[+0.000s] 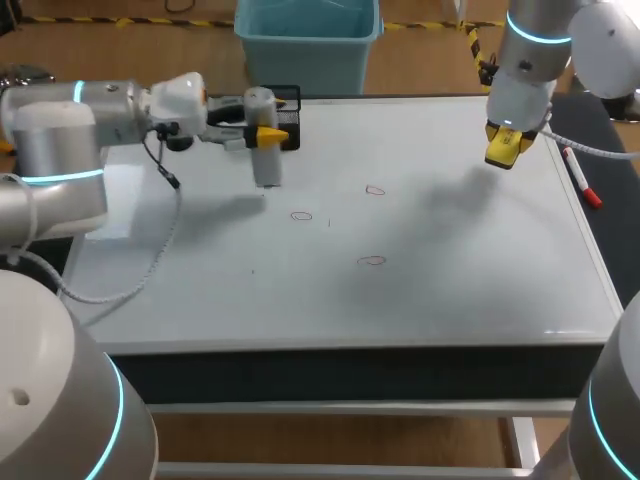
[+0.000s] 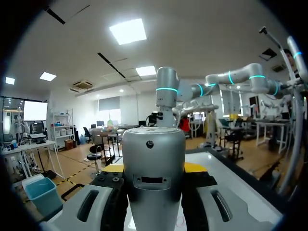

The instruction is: Pick up the inspection probe, press it on each red-marked spot on the whiteboard one by one, put down the probe, pick up the eraser, and wipe off all the red marks.

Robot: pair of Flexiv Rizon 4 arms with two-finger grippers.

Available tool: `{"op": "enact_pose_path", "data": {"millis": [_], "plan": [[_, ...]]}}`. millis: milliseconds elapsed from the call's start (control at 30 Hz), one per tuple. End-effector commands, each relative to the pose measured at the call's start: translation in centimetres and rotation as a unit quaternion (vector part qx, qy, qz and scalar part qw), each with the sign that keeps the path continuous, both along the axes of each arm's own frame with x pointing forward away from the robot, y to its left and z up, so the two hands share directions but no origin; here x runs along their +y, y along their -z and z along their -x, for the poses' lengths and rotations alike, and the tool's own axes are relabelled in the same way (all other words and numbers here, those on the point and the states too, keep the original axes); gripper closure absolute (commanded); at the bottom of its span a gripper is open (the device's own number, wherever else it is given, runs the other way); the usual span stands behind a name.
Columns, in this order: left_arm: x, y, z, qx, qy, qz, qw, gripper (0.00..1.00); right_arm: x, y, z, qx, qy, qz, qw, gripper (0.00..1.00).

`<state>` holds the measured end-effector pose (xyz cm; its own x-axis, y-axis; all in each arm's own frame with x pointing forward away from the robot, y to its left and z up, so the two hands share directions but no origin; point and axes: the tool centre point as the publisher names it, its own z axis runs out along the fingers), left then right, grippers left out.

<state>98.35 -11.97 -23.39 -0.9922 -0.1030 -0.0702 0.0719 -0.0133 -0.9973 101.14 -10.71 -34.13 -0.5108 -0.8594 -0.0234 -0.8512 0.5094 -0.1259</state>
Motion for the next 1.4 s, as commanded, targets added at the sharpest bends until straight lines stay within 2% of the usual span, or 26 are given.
{"op": "enact_pose_path", "data": {"millis": [33,400,700,967,1133,1400], "plan": [[3.2,-1.6,-0.1,-0.002,-0.011,-0.007,1.0,1.0,-0.1,-0.1,0.0,0.0,-0.001,0.002,1.0,1.0],[10.2,-2.6,-3.3,-0.005,-0.044,-0.023,0.999,1.0,-0.1,-0.1,0.0,0.0,-0.001,0.002,1.0,1.0],[14.7,-1.8,-4.5,0.002,-0.064,-0.02,0.998,1.0,-0.1,-0.1,0.0,0.0,-0.001,0.002,1.0,1.0],[16.5,-1.6,-5.3,0.003,-0.076,-0.005,0.997,1.0,-0.1,-0.1,0.0,0.0,-0.001,0.002,1.0,1.0],[17.3,-1.2,-5.5,0.014,-0.091,-0.004,0.996,1.0,-0.1,-0.1,0.0,0.0,-0.001,0.002,1.0,1.0],[17.3,-1.2,-5.5,0.014,-0.091,-0.004,0.996,1.0,-0.1,-0.1,0.0,0.0,-0.001,0.002,1.0,1.0]]}}
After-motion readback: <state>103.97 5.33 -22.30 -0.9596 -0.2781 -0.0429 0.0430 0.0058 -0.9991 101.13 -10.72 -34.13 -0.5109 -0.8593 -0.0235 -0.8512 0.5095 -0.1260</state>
